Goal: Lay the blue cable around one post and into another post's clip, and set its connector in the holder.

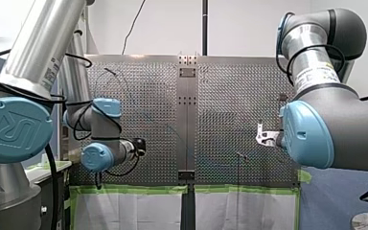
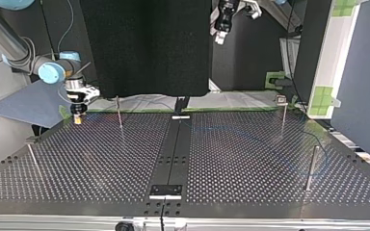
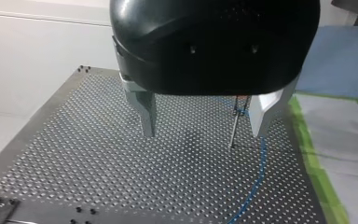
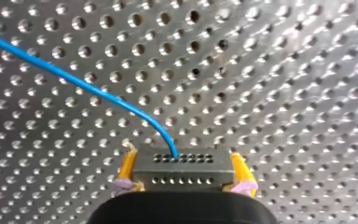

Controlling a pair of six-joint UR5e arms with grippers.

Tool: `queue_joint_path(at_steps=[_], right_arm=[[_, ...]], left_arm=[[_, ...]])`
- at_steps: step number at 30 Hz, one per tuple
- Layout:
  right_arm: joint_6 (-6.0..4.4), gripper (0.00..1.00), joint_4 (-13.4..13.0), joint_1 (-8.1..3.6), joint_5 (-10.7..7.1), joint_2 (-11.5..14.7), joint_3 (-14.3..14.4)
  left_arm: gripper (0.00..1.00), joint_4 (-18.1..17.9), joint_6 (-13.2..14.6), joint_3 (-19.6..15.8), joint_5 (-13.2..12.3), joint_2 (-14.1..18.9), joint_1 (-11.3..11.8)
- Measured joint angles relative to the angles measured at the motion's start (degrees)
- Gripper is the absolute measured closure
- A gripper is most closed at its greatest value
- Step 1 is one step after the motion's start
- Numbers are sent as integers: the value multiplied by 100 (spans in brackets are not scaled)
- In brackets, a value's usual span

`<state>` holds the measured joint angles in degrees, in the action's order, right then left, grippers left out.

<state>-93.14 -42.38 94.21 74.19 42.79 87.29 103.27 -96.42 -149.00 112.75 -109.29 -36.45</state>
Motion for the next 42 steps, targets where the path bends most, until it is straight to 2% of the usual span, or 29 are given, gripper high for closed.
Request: queue_joint_path(at_steps=[10,16,23,29,36,42], right_arm=[[-8,100,-170,12,95,450,336],[11,100,-99,29,142,736,411],[-1,100,-136,55,159,1090,608],[-25,100,-139,69,277,1395,796],[-149,100,-286,75,381,1752,1039],[-105,100,-264,84,495,2067,1108]], left_arm=[[0,-19,2,123,-13,1,104],[0,55,-10,123,194,2,132],[0,139,-16,126,257,2,135],[0,149,-17,125,260,2,135],[0,178,-12,124,272,2,142],[0,185,-9,122,280,2,149]])
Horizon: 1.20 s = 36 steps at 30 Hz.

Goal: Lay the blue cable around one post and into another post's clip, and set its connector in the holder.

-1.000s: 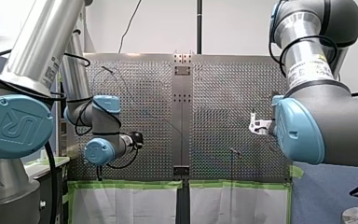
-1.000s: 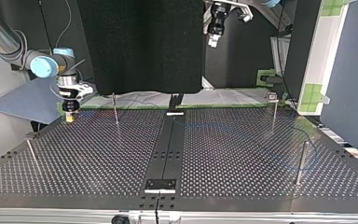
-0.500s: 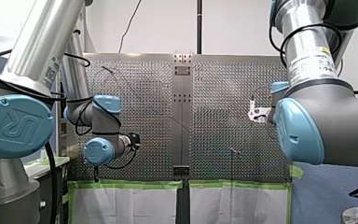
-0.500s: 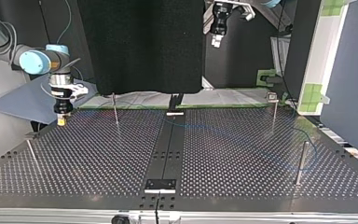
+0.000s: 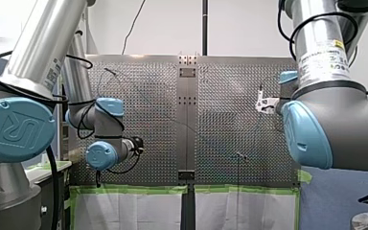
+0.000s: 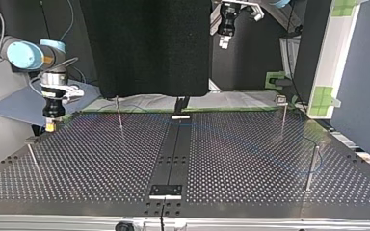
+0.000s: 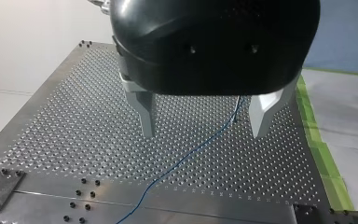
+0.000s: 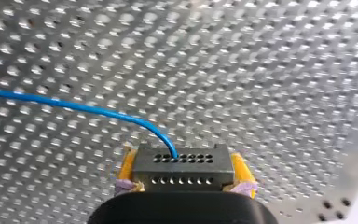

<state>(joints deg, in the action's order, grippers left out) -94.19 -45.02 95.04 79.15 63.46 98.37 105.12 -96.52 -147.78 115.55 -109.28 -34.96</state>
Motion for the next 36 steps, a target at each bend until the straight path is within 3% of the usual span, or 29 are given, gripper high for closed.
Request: queue_joint_path(at_steps=[7,12,16,21,26,36], right_arm=[[7,100,-5,-15,144,349,148],[-102,100,12,-27,177,618,223],[-217,100,50,-67,172,648,231],[-255,100,109,-99,174,631,229],[-246,100,256,-225,200,504,172],[-60,100,750,-420,149,296,-145]], left_arm=[[0,28,6,4,14,0,44],[0,49,16,6,15,0,78],[0,68,21,6,16,0,101],[0,115,34,6,16,0,130],[0,139,41,5,11,0,152],[0,177,54,6,-3,0,185]])
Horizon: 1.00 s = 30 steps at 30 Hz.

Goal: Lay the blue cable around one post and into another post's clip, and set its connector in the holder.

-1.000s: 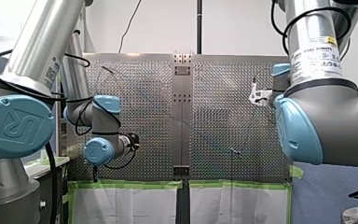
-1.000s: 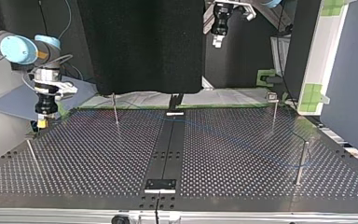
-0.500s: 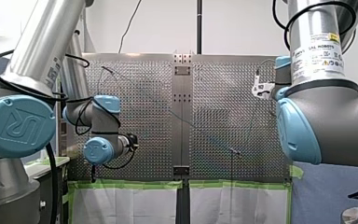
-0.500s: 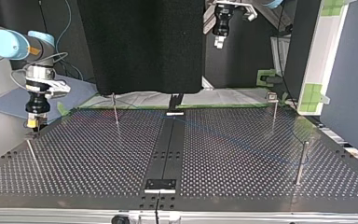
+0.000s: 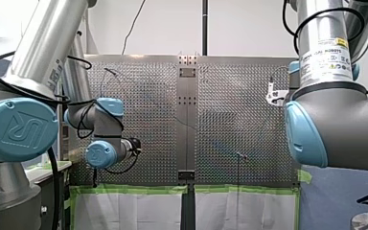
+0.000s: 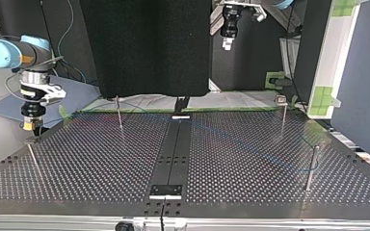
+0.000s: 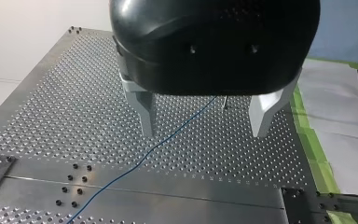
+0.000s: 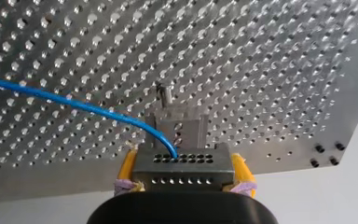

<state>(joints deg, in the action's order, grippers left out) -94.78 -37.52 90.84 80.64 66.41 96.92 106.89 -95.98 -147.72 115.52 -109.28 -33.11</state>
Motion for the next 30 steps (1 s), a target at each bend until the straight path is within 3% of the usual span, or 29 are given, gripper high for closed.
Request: queue_joint_path(at_steps=[12,18,30], right_arm=[[142,100,634,-159,-378,-17,-253],[158,100,930,-190,-626,-27,-429],[252,100,1516,-222,-732,-329,-843]], left_arm=[[0,135,-9,2,17,0,18],[0,208,-20,2,18,0,22],[0,354,-52,1,104,0,26]])
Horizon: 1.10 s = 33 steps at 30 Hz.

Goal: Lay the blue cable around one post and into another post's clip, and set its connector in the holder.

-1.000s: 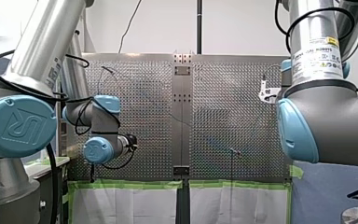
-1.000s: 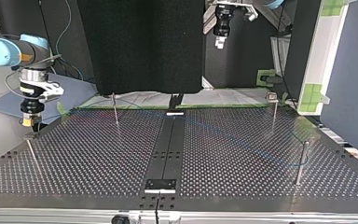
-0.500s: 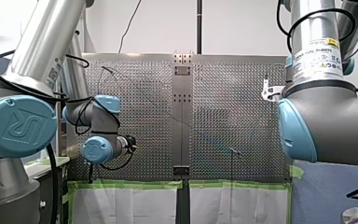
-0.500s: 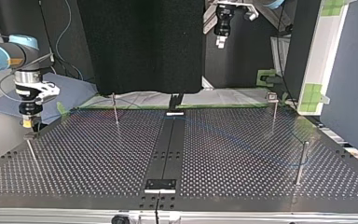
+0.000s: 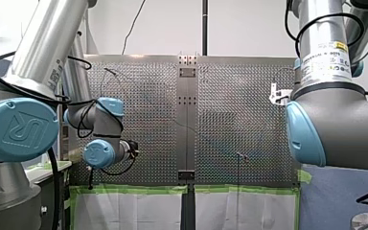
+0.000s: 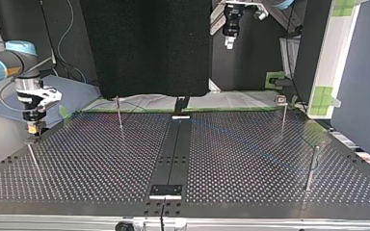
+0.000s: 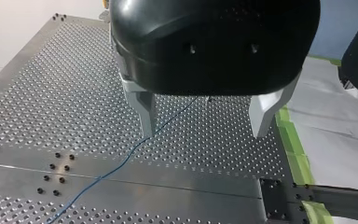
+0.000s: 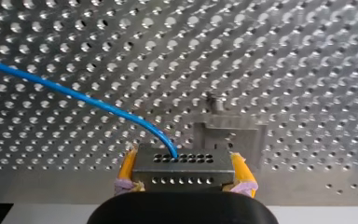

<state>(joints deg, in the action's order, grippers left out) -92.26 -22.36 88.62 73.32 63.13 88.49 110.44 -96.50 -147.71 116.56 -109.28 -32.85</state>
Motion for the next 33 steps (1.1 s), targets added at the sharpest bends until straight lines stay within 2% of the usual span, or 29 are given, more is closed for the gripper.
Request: queue_joint_path(at_steps=[7,16,20,23,27,29,33], right_arm=[[-12,100,261,-12,-105,-156,-219],[49,100,304,-34,-192,-188,-328],[168,100,388,-40,-189,-187,-309],[303,100,492,-43,-144,-159,-238],[497,100,415,-68,-131,-10,-51],[490,100,329,-84,-152,79,28],[337,100,112,-112,-273,176,100]], left_arm=[[0,6,-8,2,4,0,3],[0,11,-9,7,122,0,32],[0,12,-10,7,132,0,53],[0,12,-10,6,135,0,66],[0,14,-9,4,152,0,86],[0,17,-9,2,164,0,96],[0,31,-7,4,175,0,119]])
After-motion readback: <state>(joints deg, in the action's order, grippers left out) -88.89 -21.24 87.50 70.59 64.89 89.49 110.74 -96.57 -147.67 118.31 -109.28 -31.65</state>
